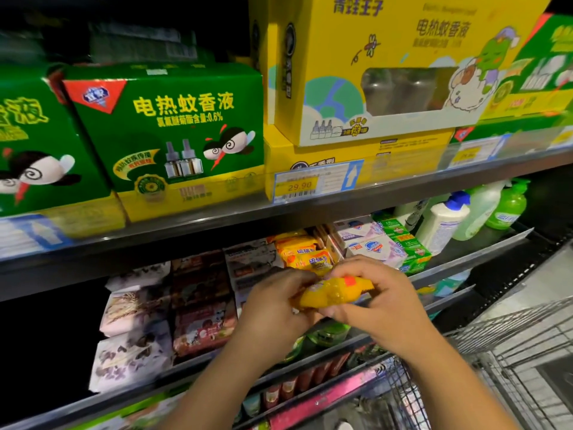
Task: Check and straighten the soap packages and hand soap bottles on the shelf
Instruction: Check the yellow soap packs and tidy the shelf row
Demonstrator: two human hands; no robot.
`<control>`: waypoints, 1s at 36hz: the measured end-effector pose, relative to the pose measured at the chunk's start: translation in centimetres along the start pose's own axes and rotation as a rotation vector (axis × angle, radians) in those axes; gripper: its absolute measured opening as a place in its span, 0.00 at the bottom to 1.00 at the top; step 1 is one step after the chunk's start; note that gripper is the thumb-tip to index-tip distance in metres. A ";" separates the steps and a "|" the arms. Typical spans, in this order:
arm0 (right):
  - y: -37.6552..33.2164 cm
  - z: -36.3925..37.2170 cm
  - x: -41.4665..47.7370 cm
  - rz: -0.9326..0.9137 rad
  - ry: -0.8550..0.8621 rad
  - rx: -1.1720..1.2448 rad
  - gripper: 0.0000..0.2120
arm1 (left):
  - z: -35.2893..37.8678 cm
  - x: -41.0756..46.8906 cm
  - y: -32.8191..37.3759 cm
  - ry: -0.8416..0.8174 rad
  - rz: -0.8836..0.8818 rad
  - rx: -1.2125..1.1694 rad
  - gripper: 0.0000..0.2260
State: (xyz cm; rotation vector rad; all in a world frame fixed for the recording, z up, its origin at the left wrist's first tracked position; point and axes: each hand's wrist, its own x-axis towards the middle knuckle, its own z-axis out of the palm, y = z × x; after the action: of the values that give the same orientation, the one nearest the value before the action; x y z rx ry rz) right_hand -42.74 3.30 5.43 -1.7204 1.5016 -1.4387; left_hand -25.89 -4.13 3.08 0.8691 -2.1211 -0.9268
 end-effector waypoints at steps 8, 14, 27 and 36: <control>1.2 -1.9 -0.2 0.031 0.005 0.042 0.25 | -1.7 0.5 -0.7 0.109 0.122 -0.151 0.20; 0.4 -1.2 0.5 0.277 0.052 0.393 0.16 | -1.9 0.8 1.4 -0.040 -0.244 -0.656 0.14; 0.3 -1.4 1.2 0.468 -0.069 0.319 0.10 | -2.7 2.9 1.1 -0.158 -0.510 -0.571 0.11; 2.5 -2.0 0.4 0.149 -0.160 0.323 0.24 | -3.6 1.7 -2.3 0.097 0.516 0.081 0.13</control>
State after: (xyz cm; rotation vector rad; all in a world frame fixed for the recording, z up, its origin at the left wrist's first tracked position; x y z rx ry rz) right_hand -45.63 2.75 4.20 -1.4591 1.2102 -1.3470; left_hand -23.39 -7.95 3.64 0.3584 -2.1560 -0.5221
